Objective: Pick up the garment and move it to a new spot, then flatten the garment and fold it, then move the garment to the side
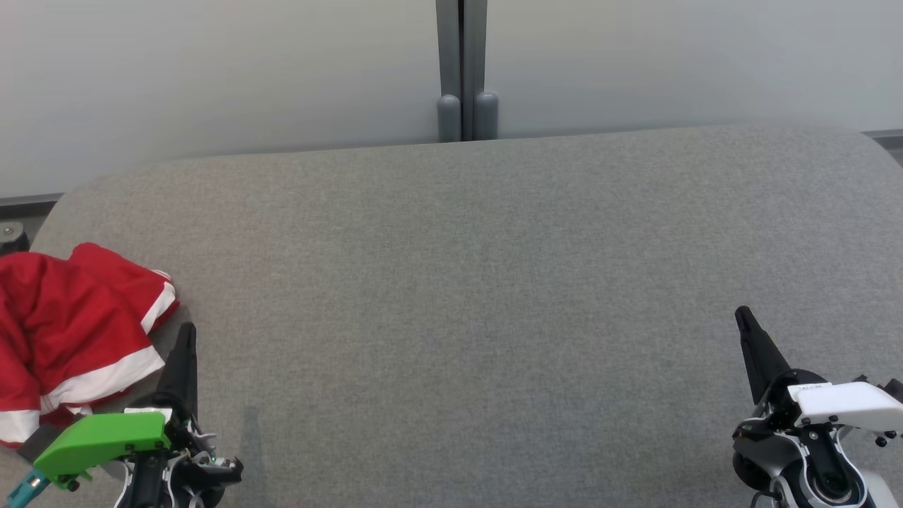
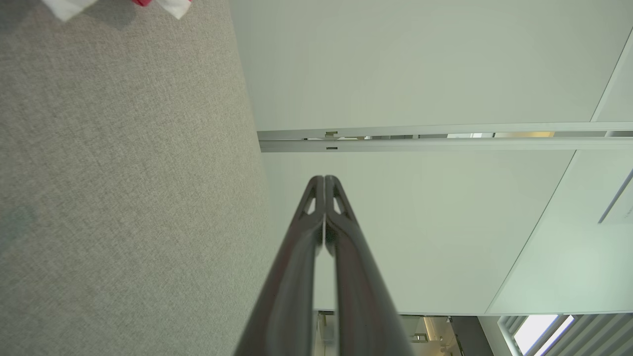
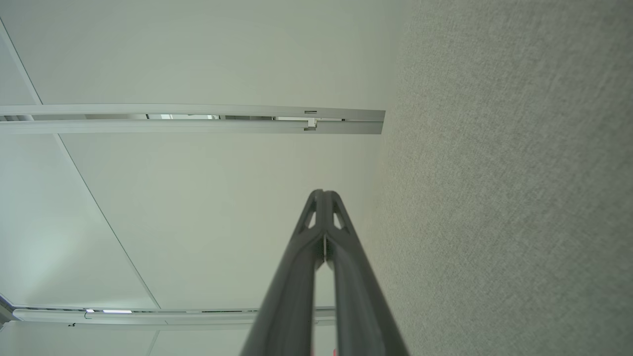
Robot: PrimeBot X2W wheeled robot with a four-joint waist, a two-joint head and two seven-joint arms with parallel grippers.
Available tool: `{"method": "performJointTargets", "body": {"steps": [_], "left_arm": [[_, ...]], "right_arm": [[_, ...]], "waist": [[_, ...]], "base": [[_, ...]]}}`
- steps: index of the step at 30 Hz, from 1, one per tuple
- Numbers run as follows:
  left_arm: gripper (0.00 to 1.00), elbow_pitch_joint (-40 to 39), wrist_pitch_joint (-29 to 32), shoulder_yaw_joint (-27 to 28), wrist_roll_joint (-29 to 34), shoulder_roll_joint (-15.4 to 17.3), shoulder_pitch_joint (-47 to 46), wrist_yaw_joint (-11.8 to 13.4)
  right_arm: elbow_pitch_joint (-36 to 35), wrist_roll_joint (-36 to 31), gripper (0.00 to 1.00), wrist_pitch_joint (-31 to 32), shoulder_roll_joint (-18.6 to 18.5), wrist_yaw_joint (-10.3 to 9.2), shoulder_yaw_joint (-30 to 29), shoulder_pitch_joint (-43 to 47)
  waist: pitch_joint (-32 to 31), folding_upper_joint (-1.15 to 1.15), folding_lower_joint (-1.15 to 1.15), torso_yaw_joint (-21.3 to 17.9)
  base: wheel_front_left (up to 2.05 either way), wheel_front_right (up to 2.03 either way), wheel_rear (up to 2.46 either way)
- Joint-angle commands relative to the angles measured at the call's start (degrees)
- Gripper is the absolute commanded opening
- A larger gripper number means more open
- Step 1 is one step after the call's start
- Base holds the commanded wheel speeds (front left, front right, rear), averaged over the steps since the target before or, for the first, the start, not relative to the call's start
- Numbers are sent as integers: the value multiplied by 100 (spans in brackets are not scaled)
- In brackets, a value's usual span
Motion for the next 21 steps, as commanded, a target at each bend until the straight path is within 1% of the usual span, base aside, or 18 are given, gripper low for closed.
{"method": "performJointTargets", "body": {"steps": [1,21], "left_arm": [[0,-18,17,6,-21,13,-58,-18],[0,-19,17,6,-21,13,-58,-18]], "right_arm": [[-14,8,0,25,-31,1,1,-41],[-14,8,0,25,-31,1,1,-41]], "waist": [[0,0,0,0],[0,0,0,0]], "base": [[0,0,0],[0,0,0]]}}
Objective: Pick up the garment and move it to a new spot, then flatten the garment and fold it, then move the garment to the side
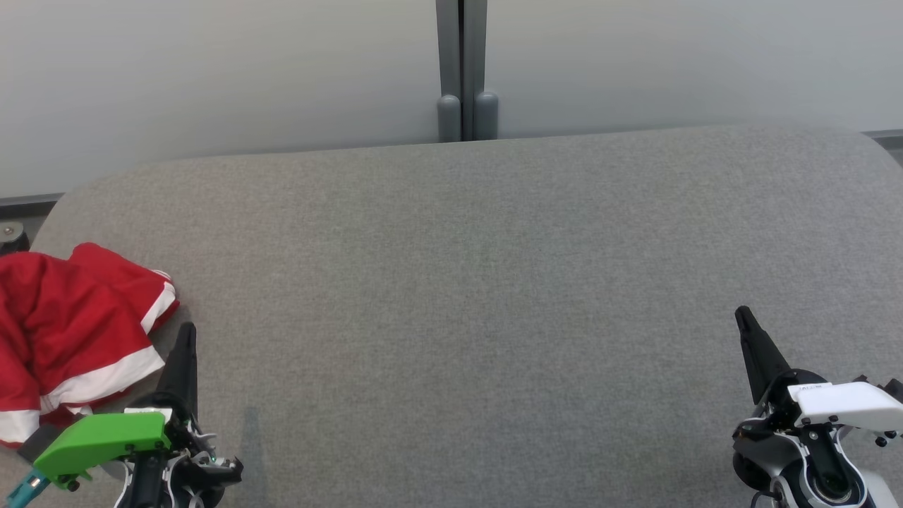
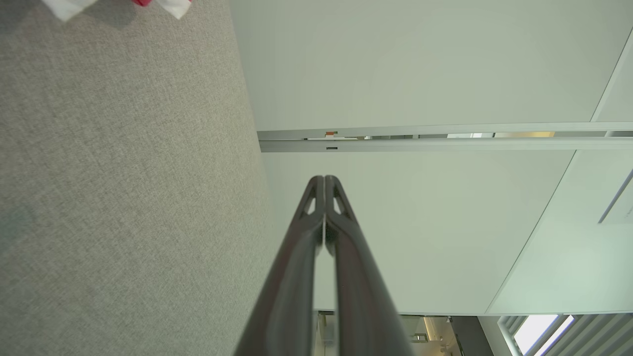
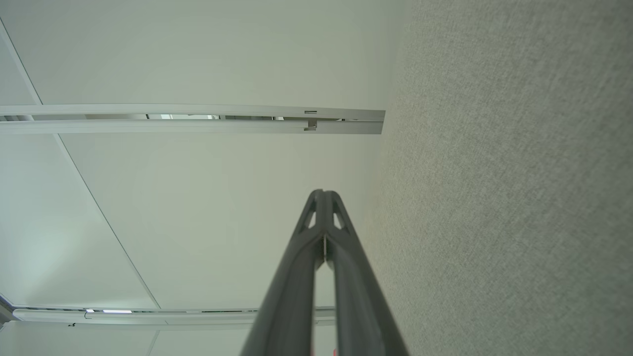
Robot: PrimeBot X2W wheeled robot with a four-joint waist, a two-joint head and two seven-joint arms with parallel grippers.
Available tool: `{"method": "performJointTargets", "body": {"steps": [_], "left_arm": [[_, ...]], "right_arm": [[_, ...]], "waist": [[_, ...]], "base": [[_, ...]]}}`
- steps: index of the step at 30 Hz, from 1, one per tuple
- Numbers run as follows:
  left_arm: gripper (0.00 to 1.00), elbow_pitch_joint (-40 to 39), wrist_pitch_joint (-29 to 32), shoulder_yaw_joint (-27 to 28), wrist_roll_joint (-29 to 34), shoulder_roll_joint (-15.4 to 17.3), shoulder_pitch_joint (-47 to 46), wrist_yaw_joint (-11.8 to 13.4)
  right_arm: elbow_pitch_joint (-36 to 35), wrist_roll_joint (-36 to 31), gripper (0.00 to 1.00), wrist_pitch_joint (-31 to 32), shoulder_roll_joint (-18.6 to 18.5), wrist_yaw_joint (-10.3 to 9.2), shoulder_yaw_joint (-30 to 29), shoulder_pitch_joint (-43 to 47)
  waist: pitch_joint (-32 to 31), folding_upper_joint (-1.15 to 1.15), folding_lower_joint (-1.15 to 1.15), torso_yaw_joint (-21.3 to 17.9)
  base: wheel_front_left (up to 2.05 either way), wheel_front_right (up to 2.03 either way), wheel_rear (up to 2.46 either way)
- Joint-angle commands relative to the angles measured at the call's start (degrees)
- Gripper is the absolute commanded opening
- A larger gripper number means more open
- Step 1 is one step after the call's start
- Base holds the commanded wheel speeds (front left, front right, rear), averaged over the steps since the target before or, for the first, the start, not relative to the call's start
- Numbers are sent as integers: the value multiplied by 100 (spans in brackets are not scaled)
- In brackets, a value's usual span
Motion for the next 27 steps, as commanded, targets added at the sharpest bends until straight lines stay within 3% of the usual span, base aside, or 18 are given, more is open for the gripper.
{"method": "performJointTargets", "body": {"steps": [1,11,12,19,27], "left_arm": [[0,-19,17,6,-21,14,-58,-18],[0,-19,17,6,-21,14,-58,-18],[100,2,0,0,0,0,1,0],[100,194,-123,-57,175,-11,83,-7],[100,245,-353,-86,1150,18,65,-27]], "right_arm": [[-14,8,0,24,-31,1,1,-41],[-14,8,0,24,-31,1,1,-41],[2,0,100,0,1,0,0,1],[74,-138,100,-116,-5,-1,58,114],[21,-896,100,-354,-125,-1,151,84]], "waist": [[0,0,0,0],[0,0,0,0],[0,0,0,0],[4,0,0,0],[14,0,0,-1]], "base": [[0,0,0],[0,0,0],[0,0,0],[0,0,0],[0,0,0]]}}
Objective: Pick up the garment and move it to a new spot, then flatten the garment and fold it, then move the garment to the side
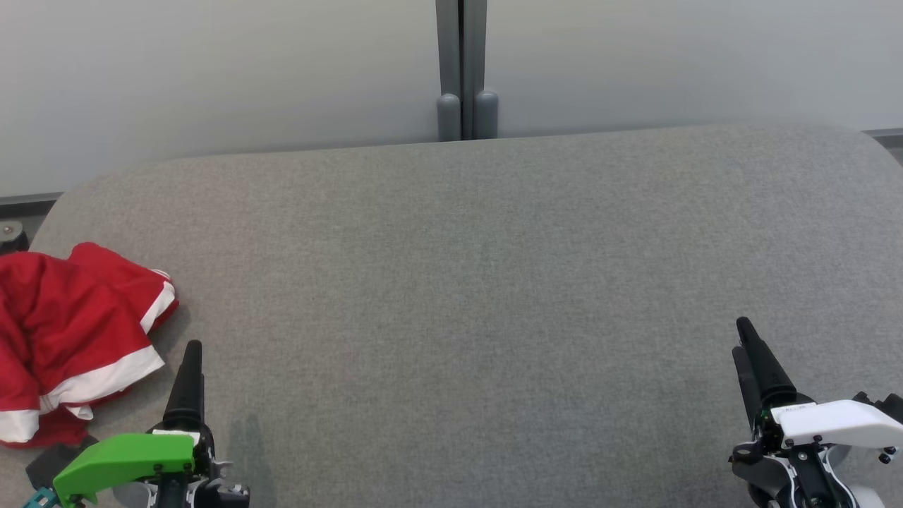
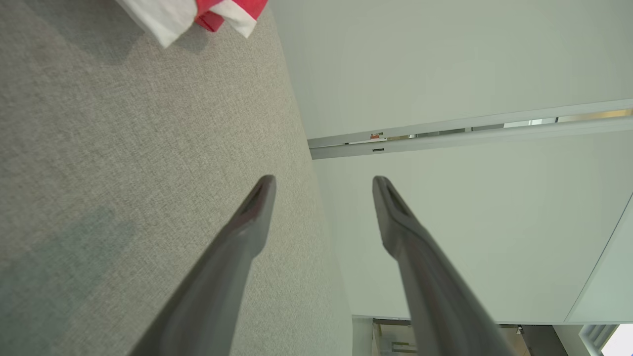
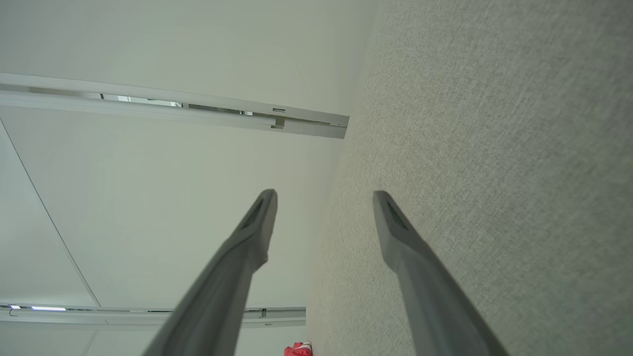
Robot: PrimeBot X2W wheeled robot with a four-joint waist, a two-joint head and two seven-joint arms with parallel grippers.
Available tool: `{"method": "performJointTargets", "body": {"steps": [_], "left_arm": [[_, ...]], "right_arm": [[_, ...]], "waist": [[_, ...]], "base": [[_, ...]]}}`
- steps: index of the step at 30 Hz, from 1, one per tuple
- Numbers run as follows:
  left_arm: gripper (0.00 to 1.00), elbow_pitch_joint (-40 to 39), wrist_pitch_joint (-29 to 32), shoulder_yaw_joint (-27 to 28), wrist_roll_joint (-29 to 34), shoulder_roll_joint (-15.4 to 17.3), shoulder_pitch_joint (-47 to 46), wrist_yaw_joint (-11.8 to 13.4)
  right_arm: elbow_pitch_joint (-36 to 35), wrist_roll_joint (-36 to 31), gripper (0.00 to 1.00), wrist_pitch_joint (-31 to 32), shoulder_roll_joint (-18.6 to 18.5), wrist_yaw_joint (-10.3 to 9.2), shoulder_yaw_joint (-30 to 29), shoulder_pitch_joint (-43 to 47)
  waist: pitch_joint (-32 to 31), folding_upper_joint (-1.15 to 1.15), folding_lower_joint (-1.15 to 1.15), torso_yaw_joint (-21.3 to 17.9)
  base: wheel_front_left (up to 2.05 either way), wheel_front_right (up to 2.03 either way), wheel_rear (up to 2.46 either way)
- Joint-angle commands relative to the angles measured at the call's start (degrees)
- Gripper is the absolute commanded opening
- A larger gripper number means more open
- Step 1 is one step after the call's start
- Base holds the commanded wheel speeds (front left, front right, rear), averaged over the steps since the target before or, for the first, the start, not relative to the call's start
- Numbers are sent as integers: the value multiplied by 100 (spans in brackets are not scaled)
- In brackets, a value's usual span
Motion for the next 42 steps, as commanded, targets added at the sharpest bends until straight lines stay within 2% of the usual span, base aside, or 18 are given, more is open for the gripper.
{"method": "performJointTargets", "body": {"steps": [1,12,27,42], "left_arm": [[100,-60,-63,-3,293,56,-139,-29],[100,28,-342,-183,1760,85,-154,-25],[100,92,-664,-518,3247,173,-211,48],[100,188,-944,-985,4462,220,-125,341]], "right_arm": [[-119,-244,100,-63,-79,0,14,-131],[-138,-1563,100,-343,-139,1,167,-228],[-115,-3024,100,-666,-155,1,375,-319],[-212,-4487,100,-944,-33,2,446,-160]], "waist": [[2,0,0,0],[10,0,0,3],[-4,0,0,12],[7,0,0,-4]], "base": [[0,0,0],[0,0,0],[0,0,0],[0,0,0]]}}
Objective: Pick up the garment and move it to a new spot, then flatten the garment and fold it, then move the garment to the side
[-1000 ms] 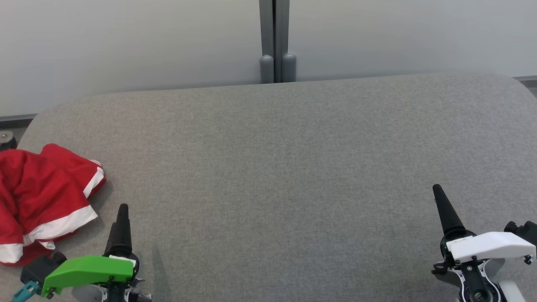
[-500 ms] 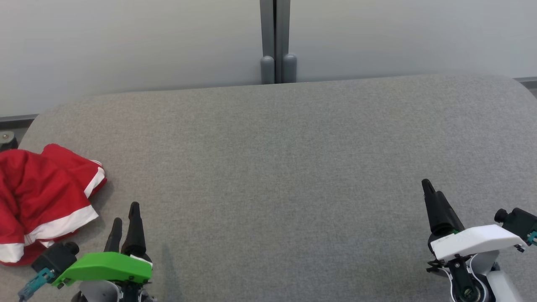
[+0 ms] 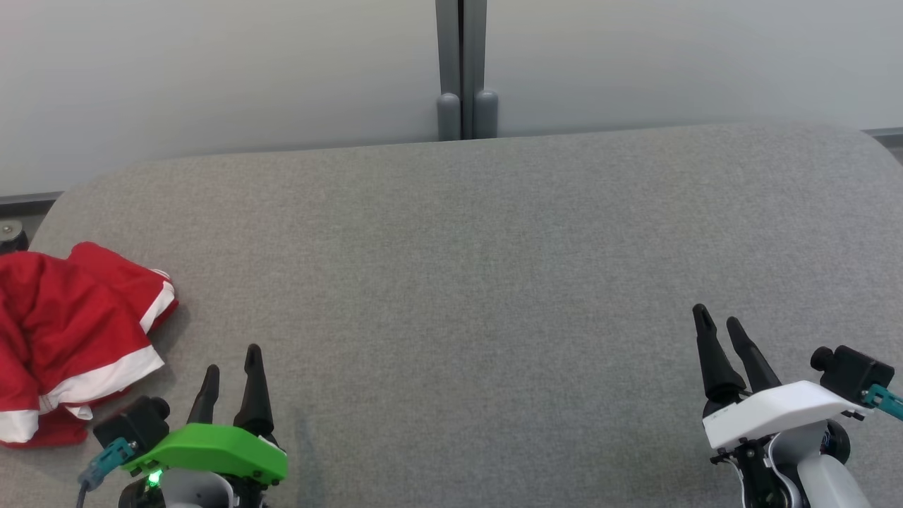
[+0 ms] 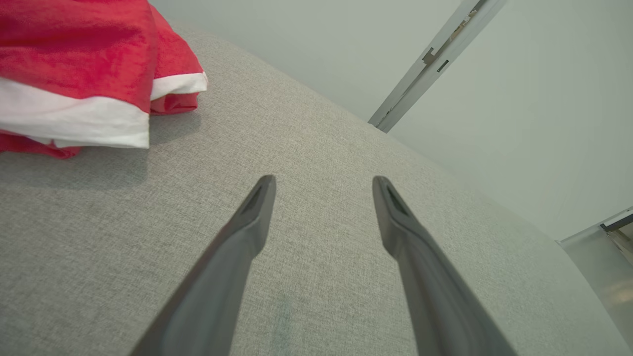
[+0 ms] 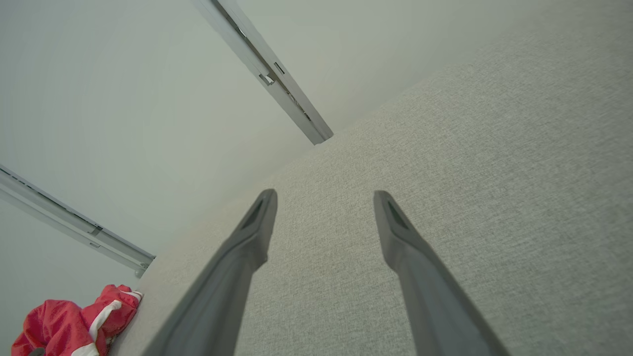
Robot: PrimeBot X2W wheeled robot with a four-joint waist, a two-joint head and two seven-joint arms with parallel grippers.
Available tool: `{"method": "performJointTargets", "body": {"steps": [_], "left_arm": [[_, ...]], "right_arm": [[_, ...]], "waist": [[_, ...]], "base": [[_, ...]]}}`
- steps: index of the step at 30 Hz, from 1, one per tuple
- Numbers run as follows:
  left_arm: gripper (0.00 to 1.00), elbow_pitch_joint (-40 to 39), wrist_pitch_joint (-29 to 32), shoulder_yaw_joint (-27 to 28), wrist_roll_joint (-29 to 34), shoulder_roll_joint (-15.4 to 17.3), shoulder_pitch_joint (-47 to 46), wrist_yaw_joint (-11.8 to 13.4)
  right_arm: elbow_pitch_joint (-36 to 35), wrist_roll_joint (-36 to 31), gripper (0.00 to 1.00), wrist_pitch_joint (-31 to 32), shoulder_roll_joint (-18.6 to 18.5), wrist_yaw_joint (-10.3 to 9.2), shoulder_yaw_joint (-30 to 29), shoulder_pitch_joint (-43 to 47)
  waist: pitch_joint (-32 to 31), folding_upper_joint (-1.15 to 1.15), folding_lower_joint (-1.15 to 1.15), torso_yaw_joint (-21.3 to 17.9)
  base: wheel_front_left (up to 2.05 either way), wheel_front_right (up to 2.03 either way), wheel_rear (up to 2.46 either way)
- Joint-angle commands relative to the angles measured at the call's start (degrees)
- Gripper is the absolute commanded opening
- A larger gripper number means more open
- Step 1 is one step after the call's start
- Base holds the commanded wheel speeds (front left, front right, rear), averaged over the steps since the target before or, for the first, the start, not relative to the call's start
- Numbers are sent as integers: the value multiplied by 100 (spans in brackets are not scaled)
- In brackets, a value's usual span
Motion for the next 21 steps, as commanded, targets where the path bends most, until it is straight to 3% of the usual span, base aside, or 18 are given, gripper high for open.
{"method": "performJointTargets", "body": {"steps": [1,21], "left_arm": [[100,-16,-64,-49,193,65,-89,39],[100,-107,-378,-682,1510,263,-161,412]], "right_arm": [[-82,-221,100,-61,-17,2,20,5],[-105,-1666,100,-380,49,3,77,7]], "waist": [[-1,0,0,-1],[0,0,0,-2]], "base": [[0,0,0],[0,0,0]]}}
